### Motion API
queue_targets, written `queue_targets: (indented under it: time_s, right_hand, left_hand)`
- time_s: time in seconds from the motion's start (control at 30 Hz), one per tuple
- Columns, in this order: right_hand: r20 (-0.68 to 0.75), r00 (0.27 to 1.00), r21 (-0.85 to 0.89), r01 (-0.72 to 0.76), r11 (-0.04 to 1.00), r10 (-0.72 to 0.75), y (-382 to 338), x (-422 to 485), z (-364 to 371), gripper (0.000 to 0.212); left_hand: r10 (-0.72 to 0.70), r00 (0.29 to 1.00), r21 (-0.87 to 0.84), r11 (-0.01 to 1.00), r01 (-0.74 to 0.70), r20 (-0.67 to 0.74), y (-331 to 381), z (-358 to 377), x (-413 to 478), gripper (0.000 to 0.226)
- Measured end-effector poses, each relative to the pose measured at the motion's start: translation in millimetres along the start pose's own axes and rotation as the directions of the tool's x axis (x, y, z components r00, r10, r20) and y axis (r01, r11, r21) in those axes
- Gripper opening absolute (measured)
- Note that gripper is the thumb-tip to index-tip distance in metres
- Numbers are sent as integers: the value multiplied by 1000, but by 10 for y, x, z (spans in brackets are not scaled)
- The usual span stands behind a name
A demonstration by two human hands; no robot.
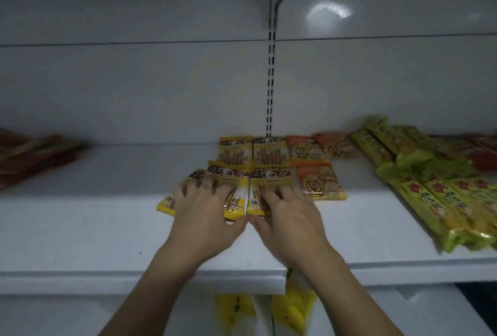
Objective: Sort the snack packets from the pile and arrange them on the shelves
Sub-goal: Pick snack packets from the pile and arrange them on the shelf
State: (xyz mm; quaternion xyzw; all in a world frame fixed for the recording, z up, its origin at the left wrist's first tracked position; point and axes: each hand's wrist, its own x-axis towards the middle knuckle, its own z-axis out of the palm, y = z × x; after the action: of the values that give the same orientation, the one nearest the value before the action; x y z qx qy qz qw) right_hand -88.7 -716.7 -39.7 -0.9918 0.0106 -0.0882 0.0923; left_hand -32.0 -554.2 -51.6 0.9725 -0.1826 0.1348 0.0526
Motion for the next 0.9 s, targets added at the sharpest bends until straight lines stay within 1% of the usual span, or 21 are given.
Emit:
queue_targets:
  time_s: [0.1,0.17,0.23,0.3,0.4,0.5,0.6,0.7,0.83,0.9]
  right_hand:
    - [-9,1000,3,30,1000,-30,61,28,-12,49]
    - [-23,999,-13,49,999,-49,100,48,-23,43]
    - [-49,996,-20,72,997,-73,119,59,9,39]
    - [-84,993,-18,87,996,-88,116,59,84,32]
    - [-177,982,73,77,994,-63,143,66,187,23]
    - [-187,980,144,99,985,-72,172,61,191,25]
    - [-168,983,161,97,982,-70,212,69,192,29]
    - [-166,984,200,95,975,-62,225,72,217,31]
    - [-174,984,195,84,977,-50,230,67,252,34]
    - [-172,984,195,84,977,-50,229,69,253,34]
  left_hand:
    - [-29,1000,-46,999,29,-4,58,-11,-31,84]
    - [-20,1000,-67,998,19,-12,80,-3,-26,85]
    - [-3,1000,-79,997,1,-17,106,40,-19,82]
    - [-8,999,-131,991,3,-38,101,105,-15,77]
    - [-9,999,-193,981,1,-37,68,183,-4,72]
    - [5,998,-217,976,-17,-57,53,195,-14,73]
    - [6,999,-209,978,-16,-46,57,182,-22,79]
    - [-29,998,-182,983,19,-52,64,170,-17,79]
    - [-85,992,-157,985,70,-92,48,193,-17,76]
    - [-105,989,-145,985,90,-100,35,201,-15,79]
